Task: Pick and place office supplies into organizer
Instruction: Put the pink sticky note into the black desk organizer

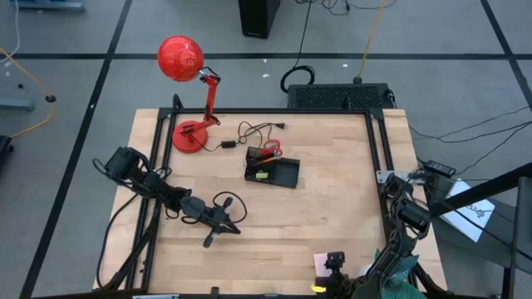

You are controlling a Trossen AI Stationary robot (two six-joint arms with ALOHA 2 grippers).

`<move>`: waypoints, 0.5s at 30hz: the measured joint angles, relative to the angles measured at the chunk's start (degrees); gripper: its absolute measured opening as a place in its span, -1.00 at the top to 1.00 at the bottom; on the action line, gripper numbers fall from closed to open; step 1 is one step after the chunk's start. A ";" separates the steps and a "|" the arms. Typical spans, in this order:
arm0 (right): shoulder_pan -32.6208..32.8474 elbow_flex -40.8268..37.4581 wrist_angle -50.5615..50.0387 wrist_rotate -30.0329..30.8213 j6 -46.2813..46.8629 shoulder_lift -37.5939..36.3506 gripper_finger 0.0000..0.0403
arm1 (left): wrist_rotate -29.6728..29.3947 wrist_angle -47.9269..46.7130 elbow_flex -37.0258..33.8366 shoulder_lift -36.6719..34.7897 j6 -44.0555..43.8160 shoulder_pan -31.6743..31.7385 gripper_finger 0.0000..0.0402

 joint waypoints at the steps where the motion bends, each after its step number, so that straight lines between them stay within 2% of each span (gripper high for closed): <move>1: 0.00 -0.04 -0.69 0.48 0.24 0.04 -0.42 | -0.30 0.00 0.01 0.00 0.12 0.00 0.89; 11: -1.20 -3.76 -1.11 2.54 0.22 -0.09 -0.41 | -1.25 0.02 0.00 0.00 0.27 0.02 0.89; 15: -1.74 -6.69 3.51 1.69 1.49 -0.34 -0.28 | -1.25 0.01 0.01 0.00 0.27 0.02 0.89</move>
